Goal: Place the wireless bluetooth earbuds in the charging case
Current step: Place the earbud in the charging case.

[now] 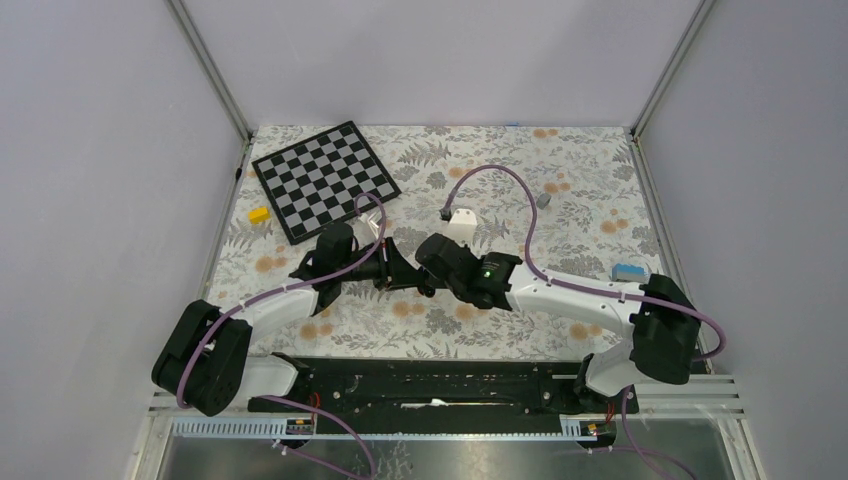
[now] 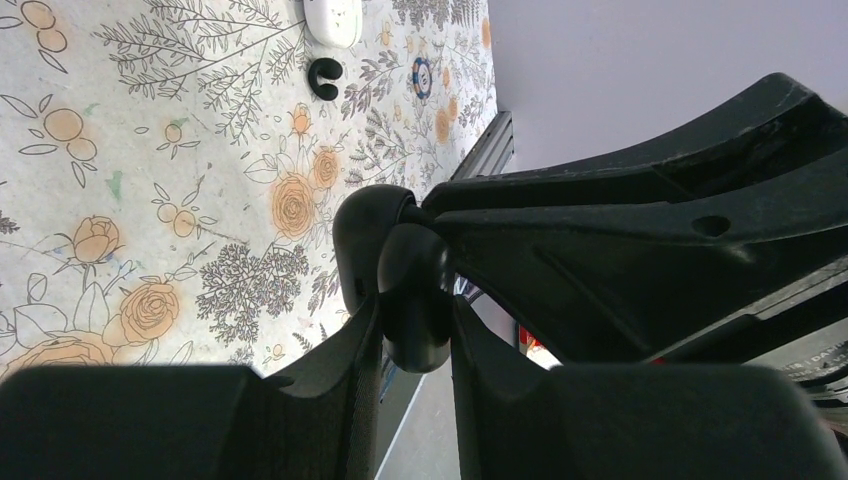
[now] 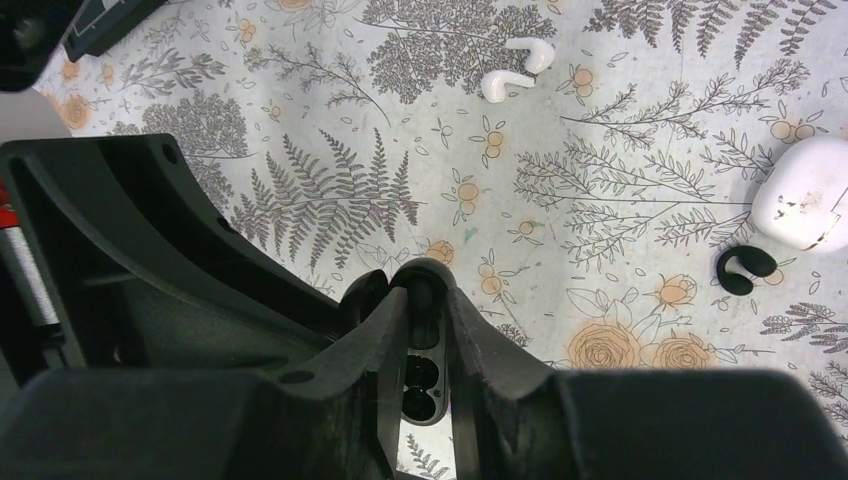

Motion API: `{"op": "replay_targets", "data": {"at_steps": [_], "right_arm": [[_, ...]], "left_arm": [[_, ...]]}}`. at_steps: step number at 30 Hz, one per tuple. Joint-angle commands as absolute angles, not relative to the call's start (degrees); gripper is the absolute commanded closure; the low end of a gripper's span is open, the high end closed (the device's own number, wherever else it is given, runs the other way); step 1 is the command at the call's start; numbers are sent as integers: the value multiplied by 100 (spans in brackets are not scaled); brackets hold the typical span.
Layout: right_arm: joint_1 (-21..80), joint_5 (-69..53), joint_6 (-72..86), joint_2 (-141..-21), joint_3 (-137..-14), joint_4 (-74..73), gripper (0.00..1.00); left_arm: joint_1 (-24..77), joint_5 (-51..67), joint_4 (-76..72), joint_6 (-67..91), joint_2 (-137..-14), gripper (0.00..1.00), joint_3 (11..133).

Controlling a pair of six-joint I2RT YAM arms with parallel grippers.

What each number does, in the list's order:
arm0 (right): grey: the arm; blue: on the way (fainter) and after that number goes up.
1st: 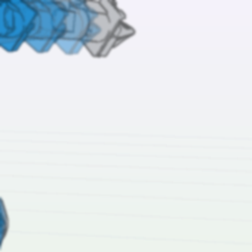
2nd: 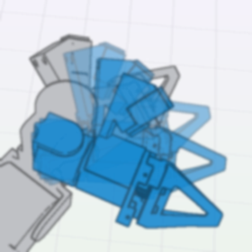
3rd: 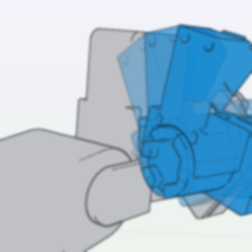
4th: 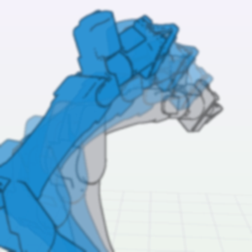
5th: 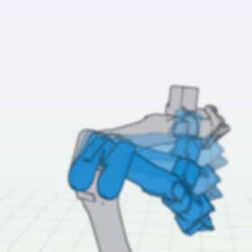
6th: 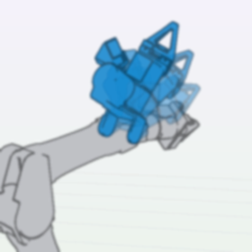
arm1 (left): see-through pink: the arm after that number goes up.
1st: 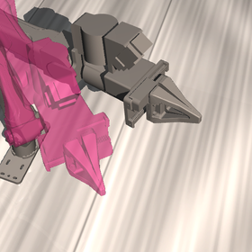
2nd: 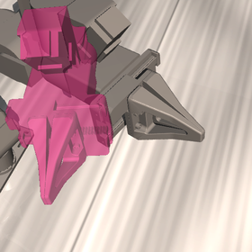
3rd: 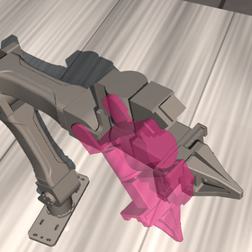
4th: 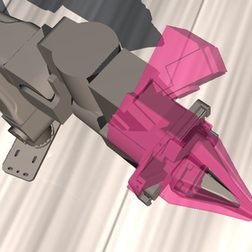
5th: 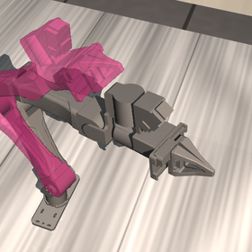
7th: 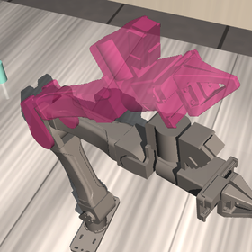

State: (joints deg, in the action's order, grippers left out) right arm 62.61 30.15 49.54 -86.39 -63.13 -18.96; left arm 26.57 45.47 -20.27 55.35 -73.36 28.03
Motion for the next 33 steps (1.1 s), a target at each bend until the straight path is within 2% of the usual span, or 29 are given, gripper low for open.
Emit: {"op": "replay_targets", "data": {"at_steps": [1, 10, 14, 16, 22, 24, 27, 29, 33], "right_arm": [[6280, 3280, 5002, -8286, -6443, -1812, 73], [6276, 3266, 5034, -7928, -6372, -1758, 72], [6269, 3702, 4980, -7531, -6156, -1861, 69], [6158, 3911, 5027, -7268, -5901, -2035, 65], [5168, 3308, 5243, -6282, -4517, -2331, 66], [5045, 3182, 5240, -6156, -4188, -2454, 66], [4798, 2587, 5132, -6272, -3627, -2106, 60], [4631, 2181, 5120, -6525, -3428, -1771, 61], [4619, 2077, 5040, -6813, -3536, -1402, 71]], "left_arm": [[2689, 4693, -2340, 5432, -7278, 99, 2962], [2689, 4674, -2305, 5414, -7259, 99, 2953], [2689, 4683, -2175, 5342, -7207, 99, 2997], [2689, 4712, -1956, 5168, -7156, 99, 3085], [2681, 4913, -612, 4149, -7172, 98, 3591], [2672, 4845, -591, 4124, -7113, 98, 3590], [2672, 4855, -721, 4218, -7108, 98, 3554], [2671, 4855, -848, 4293, -7138, 98, 3508], [2672, 4849, -906, 4367, -7194, 98, 3480]]}}
